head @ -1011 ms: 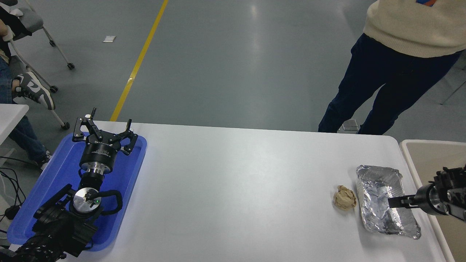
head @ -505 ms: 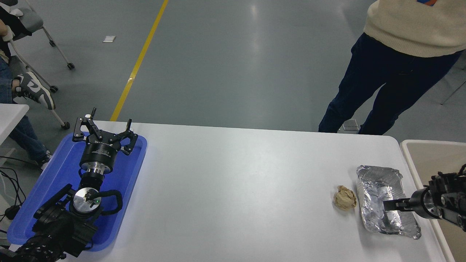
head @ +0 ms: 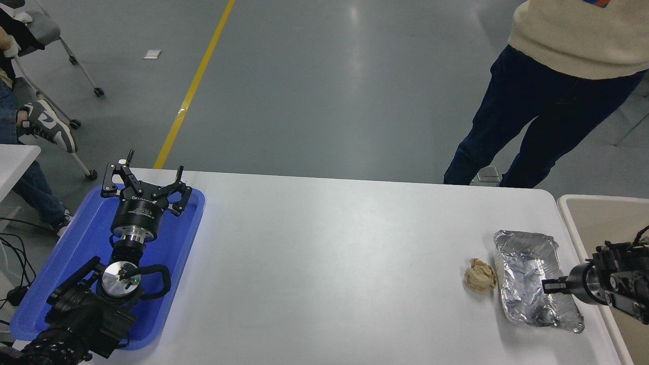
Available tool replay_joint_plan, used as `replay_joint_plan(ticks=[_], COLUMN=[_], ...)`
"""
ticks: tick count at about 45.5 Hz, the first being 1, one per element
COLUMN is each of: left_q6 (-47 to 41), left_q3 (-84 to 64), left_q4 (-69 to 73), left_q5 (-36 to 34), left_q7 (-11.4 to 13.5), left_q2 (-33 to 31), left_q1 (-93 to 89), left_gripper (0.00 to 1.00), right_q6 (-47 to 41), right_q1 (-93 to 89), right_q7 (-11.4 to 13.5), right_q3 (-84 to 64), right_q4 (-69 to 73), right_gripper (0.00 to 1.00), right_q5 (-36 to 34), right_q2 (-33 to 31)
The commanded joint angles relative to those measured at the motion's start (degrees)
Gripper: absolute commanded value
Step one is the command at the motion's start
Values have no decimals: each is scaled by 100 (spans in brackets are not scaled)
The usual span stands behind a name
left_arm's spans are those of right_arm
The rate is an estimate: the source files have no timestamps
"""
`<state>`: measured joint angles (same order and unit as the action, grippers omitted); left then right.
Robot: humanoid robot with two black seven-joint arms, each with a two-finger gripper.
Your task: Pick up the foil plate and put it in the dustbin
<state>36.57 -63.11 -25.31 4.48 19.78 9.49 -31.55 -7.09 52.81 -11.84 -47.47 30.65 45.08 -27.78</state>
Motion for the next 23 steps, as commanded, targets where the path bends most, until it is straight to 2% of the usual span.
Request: replay_joint_plan(ticks=[1,12,23], left_q6=[0,0,8], left_q3=[0,9,9], left_q4=[0,0,0], left_q5=[0,-9,-9], left_q7=[0,-9,-9], left_q2=[0,0,0], left_q1=[0,-9,-9], left_gripper=[100,100,100], right_q6=[-3,-152,-968], right_q1=[133,739,2215], right_q7=[-20,-64,-126], right_q3=[1,-113,-236], right_q4=[38,248,1145], right_gripper=[0,0,0], right_q5=[123,351,756], right_q2=[-35,-438,-1168])
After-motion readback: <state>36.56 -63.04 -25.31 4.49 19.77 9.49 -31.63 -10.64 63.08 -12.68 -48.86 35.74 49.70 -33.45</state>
